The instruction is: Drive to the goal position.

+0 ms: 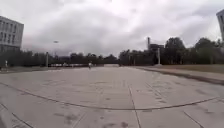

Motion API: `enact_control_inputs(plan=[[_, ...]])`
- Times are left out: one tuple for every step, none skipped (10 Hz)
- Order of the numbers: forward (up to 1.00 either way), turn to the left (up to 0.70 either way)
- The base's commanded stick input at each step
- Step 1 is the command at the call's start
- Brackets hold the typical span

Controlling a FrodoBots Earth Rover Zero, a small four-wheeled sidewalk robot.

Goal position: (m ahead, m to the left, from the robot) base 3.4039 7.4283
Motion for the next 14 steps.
enact_control_inputs(plan=[[0.70, 0.01], [0.70, 0.01], [0.70, 0.01], [0.70, 0.01], [0.70, 0.01], [0.70, 0.01], [0.70, 0.01], [0.70, 0.01], [0.70, 0.01], [0.70, 0.01], [0.70, 0.01], [0.70, 0.01], [0.70, 0.01], [0.70, 0.01]])
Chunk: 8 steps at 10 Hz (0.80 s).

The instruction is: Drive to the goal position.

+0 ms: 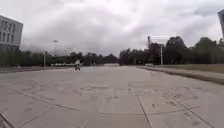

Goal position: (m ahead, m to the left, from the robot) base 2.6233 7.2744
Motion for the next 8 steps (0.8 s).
enact_control_inputs(plan=[[0.70, 0.01], [0.70, 0.01], [0.70, 0.01], [0.70, 0.01], [0.70, 0.01], [0.70, 0.01], [0.70, 0.01], [0.70, 0.01]])
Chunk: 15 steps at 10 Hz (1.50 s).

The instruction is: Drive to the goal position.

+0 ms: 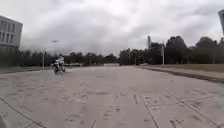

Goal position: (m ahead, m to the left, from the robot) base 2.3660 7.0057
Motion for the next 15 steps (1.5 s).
enact_control_inputs(plan=[[0.70, 0.01], [0.70, 0.01], [0.70, 0.01], [0.70, 0.01], [0.70, 0.01], [0.70, 0.01], [0.70, 0.01], [0.70, 0.01], [0.70, 0.01], [0.70, 0.01], [0.70, 0.01], [0.70, 0.01], [0.70, 0.01], [0.70, 0.01], [0.70, 0.01]])
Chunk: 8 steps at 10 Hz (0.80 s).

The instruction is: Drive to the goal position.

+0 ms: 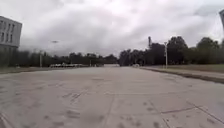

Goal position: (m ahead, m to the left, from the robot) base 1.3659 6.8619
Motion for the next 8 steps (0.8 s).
enact_control_inputs(plan=[[0.70, 0.01], [0.70, 0.01], [0.70, 0.01], [0.70, 0.01], [0.70, 0.01], [0.70, 0.01], [0.70, 0.01], [0.70, 0.01]])
